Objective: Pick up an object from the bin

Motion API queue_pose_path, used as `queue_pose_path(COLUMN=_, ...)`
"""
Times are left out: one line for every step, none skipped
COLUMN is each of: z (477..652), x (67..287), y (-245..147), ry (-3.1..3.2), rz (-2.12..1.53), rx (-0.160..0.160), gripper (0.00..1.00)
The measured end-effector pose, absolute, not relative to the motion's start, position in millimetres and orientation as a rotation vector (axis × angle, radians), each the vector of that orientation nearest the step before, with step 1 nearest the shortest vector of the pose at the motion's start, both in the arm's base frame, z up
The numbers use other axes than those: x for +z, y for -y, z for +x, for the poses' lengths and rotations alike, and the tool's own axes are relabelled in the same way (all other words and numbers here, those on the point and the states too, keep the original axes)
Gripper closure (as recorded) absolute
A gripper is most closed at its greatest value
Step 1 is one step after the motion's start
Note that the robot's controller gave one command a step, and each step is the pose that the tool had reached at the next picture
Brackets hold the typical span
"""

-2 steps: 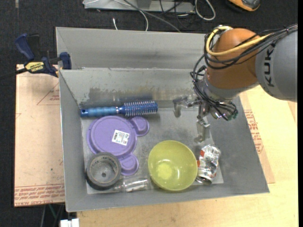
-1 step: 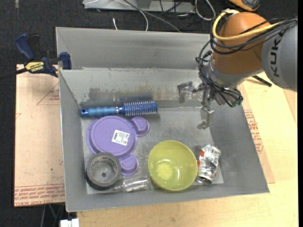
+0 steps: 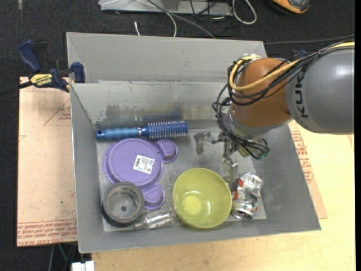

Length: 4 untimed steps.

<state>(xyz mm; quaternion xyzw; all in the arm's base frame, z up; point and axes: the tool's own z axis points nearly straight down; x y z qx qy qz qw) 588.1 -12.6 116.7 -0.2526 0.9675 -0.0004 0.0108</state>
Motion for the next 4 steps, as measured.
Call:
queue_pose_path(z=612.4, x=133, y=32, ry=-3.009, rz=-0.738, rx=-0.01, gripper=0.0)
queue_pose_path(z=545.1, x=68, y=-37, ry=-3.034, rz=-0.775, rx=0.013, gripper=0.0)
queue_pose_path(z=581.7, x=71, y=-35, ry=-2.951, rz=-0.912, rx=-0.019, gripper=0.0)
queue_pose_path(z=561.9, x=70, y=-42, ry=-3.042, rz=-0.694, rx=0.006, gripper=0.0)
